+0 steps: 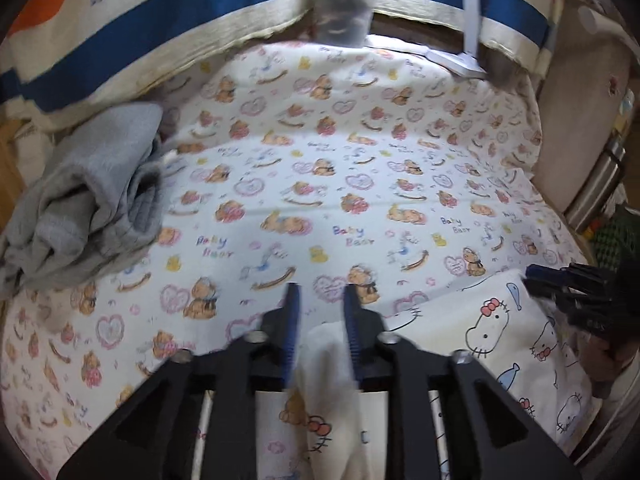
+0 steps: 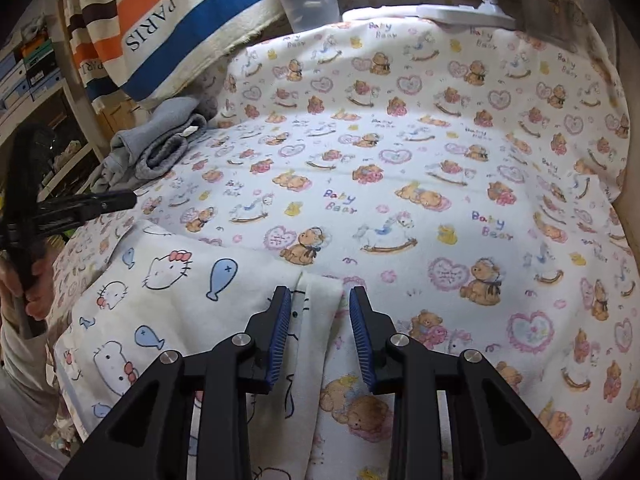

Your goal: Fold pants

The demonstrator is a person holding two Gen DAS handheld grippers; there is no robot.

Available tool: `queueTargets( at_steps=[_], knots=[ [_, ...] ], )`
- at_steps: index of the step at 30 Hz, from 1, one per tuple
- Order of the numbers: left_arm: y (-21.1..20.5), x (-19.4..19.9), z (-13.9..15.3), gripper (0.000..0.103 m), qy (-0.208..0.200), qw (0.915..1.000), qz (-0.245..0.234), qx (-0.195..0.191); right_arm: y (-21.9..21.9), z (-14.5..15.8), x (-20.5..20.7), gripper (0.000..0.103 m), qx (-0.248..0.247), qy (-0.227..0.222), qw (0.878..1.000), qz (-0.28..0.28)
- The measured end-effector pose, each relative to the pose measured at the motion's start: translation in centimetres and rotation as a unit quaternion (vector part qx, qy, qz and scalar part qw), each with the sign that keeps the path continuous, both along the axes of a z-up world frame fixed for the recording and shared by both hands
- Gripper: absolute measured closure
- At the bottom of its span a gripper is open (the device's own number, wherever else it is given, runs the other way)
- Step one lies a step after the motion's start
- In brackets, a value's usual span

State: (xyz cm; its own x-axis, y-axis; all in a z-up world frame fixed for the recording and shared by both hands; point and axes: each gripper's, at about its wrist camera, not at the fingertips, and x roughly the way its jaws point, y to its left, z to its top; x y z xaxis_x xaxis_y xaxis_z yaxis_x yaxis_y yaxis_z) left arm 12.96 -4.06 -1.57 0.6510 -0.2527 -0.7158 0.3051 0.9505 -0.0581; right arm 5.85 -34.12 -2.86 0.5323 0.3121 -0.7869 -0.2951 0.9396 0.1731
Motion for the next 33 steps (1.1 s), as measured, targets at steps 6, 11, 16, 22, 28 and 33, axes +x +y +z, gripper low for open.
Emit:
queueTargets(
  at_steps=[6, 11, 16, 22, 28, 33],
  knots=[
    [-2.4, 0.2, -1.9, 0.077, 0.027, 0.9990, -0.024, 0.027, -0.9, 0.8, -0.4, 0.103, -0.014, -0.033, 0.999, -0.031],
    [-2.7, 0.6, -4.4, 0.078, 0.053, 0.9977, -0.020, 0.038, -1.8, 0.7, 0.1, 0.103, -0.046, -0.018, 0.997, -0.058],
    [-2.4, 0.3, -4.9, 0.077, 0.045, 0.9978, -0.017, 0.045, -2.4, -0.7, 0.9, 0.103, -0.062, 0.038, 0.996, -0.057],
    [-2.0, -0.2, -4.4, 0.077, 0.029, 0.9970, -0.009, 0.071, -4.3, 0.6, 0.7, 0.102, -0.029, 0.004, 0.995, -0.094],
    [0.0, -1.1, -1.4, 0.078, 0.000, 0.9994, 0.007, 0.033, -2.8, 1.1, 0.1, 0.101, 0.005, -0.005, 0.999, -0.048],
    [-0.2, -4.9, 0.5, 0.077, -0.040, 0.9989, -0.014, 0.020, -1.3, 2.6, -2.0, 0.101, -0.022, -0.065, 0.997, -0.041]
  ],
)
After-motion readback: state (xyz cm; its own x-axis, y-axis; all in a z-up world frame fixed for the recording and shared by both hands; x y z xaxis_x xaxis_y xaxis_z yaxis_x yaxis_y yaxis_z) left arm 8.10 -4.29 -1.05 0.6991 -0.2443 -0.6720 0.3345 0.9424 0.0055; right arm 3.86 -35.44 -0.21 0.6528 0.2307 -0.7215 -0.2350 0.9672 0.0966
